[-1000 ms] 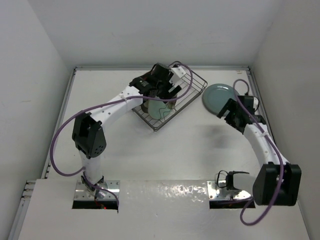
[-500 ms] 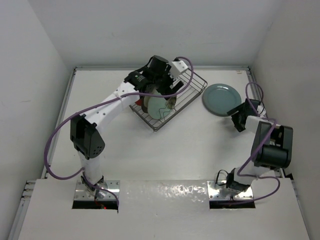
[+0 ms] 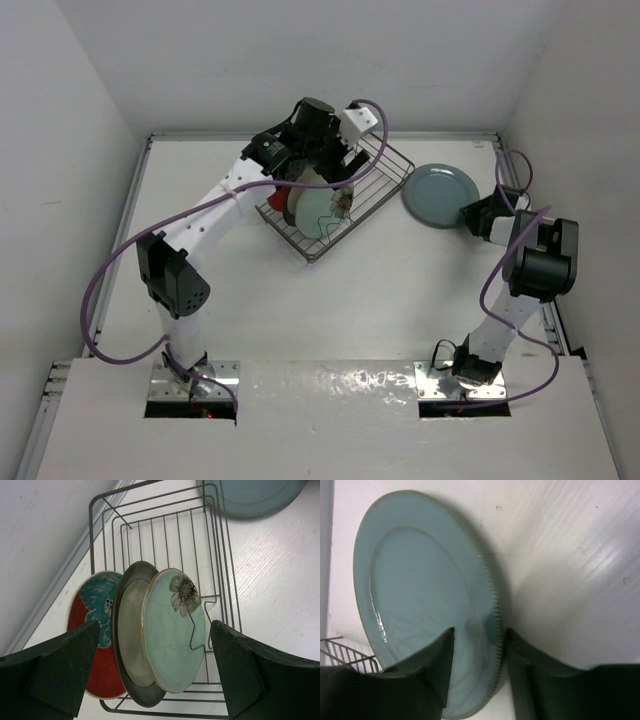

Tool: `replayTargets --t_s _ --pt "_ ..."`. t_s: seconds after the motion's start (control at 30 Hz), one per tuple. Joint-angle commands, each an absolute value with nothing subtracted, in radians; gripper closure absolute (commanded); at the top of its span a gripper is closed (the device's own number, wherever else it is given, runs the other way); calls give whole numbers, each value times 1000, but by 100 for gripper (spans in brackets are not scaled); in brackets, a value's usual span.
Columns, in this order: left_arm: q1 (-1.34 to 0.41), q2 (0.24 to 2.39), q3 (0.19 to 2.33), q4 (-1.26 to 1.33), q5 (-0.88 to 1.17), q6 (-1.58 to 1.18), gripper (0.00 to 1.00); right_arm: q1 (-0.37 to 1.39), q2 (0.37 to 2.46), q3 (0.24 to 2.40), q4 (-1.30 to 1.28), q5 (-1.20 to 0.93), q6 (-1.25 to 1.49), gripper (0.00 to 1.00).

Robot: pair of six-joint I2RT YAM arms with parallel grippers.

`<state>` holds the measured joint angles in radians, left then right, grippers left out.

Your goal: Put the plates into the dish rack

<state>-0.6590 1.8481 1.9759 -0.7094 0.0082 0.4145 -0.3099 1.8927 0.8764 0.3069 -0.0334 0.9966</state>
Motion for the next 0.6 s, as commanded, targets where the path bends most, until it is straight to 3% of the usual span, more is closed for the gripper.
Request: replayTargets --t_s 0.0,0.03,0.07,0.1,0.27,0.57 --pt "-652 1858 2023 -698 -21 423 10 -321 1954 807 287 -34 1064 66" --pt "-652 1859 2025 -699 -23 423 10 -325 1950 789 332 -35 1084 76" --pt "-652 1861 2025 -699 -23 422 10 -339 1939 761 353 -34 1086 97" --pt "-652 1861 2025 -701 -23 422 10 -345 1939 753 353 -32 1080 100" --pt "-652 1864 2017 -698 -21 433 10 -393 1806 707 356 -43 953 100" --pt "-652 1902 2036 -698 145 474 10 -377 1456 701 175 -348 519 100"
